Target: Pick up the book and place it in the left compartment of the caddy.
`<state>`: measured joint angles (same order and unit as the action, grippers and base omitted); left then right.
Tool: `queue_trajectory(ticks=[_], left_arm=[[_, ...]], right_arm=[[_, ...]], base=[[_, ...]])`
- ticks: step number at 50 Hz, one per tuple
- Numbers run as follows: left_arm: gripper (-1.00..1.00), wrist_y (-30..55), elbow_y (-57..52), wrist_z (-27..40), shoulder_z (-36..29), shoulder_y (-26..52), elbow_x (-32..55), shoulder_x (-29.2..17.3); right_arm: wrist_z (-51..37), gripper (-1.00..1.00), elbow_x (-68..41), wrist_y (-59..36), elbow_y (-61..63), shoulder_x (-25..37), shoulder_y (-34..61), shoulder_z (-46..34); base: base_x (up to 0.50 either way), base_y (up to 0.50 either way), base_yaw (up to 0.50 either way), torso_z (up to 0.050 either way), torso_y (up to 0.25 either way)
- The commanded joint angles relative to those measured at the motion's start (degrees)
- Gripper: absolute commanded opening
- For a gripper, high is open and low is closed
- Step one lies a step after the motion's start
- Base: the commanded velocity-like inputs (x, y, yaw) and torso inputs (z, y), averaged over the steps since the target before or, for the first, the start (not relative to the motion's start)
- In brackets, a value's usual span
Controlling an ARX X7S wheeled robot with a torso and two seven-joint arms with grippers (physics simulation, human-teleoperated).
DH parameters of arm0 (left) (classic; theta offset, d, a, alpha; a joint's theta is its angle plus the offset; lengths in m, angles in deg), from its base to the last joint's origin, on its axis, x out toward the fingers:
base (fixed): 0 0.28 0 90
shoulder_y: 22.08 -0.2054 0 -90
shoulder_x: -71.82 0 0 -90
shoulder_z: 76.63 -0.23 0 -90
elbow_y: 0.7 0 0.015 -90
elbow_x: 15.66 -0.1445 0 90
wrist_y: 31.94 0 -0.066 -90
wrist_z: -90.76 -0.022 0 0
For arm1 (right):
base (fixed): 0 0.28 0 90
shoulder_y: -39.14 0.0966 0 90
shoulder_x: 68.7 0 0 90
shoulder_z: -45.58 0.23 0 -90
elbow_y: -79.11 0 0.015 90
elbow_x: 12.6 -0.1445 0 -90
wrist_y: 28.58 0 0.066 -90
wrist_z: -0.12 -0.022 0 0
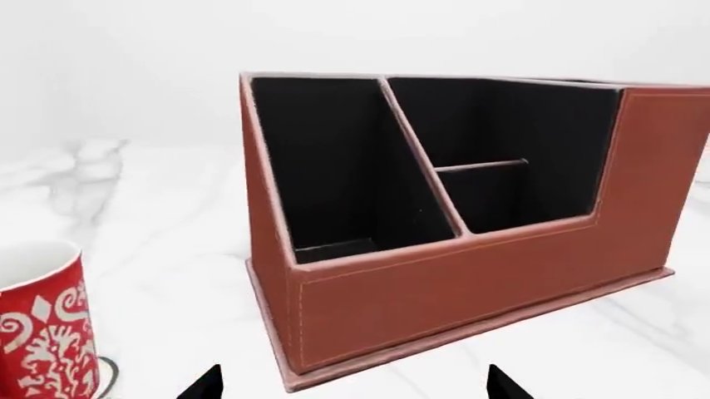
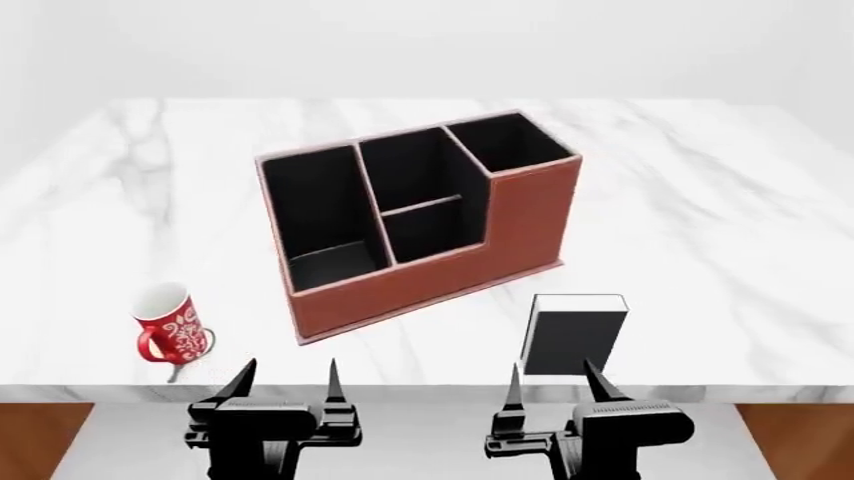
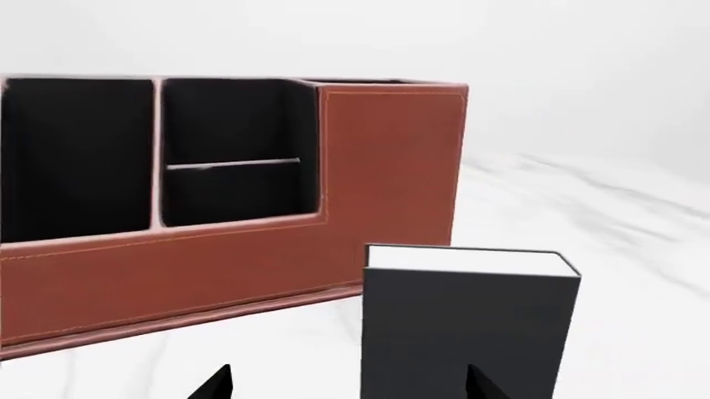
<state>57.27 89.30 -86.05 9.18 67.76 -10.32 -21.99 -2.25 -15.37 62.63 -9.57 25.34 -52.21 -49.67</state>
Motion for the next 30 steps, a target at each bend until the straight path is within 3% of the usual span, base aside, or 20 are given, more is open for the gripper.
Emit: queue_trajectory(ticks=[1,8,12,16,17,22,25,30], left_arm=[[1.00,-0.63,0.32,1.05,-1.22,0.04,0.55,-0.90],[1.00,-0.59,0.10,1.47,-1.67,0.04,1.11,-1.32],[1.00,2.29,-1.90,2.47,-1.72,0.19,1.64,-1.61],[1.00,16.53,-14.48,5.09,-0.70,1.99,3.36,-3.07],[1.00,24.39,-20.80,5.67,0.39,4.15,5.38,-4.12],[1.00,44.83,-33.75,8.36,2.89,13.72,9.04,-7.20],[1.00,50.17,-35.94,9.05,2.53,18.10,9.12,-8.68],[1.00,49.72,-35.57,8.72,3.81,18.11,10.15,-8.47]], right_arm=[[-1.00,1.00,-0.77,0.32,-0.51,0.88,0.10,-0.93],[-1.60,1.00,-1.07,0.51,-0.15,1.39,0.04,-1.45],[-2.78,1.00,-1.80,-2.29,1.22,1.29,0.71,-1.03],[-3.19,1.00,-4.19,-16.39,12.36,2.70,3.64,-0.74],[-2.65,1.00,-7.50,-24.27,19.03,3.50,6.00,0.29],[-4.49,1.00,-13.36,-43.87,32.00,4.85,16.55,2.94],[-6.10,1.00,-13.93,-49.07,33.75,5.11,22.37,3.58],[-5.87,1.00,-14.41,-48.48,33.80,5.22,24.09,3.66]], base=[[0.00,-0.50,0.00,0.000,0.000],[0.00,-0.50,0.00,0.000,0.000],[0.00,-0.01,0.00,0.000,0.000],[0.00,0.00,0.00,0.000,0.000],[0.00,0.00,0.00,0.000,0.000],[0.00,0.00,0.00,0.000,0.000],[0.00,0.00,0.00,0.000,0.000],[0.22,0.00,0.00,0.000,0.000]])
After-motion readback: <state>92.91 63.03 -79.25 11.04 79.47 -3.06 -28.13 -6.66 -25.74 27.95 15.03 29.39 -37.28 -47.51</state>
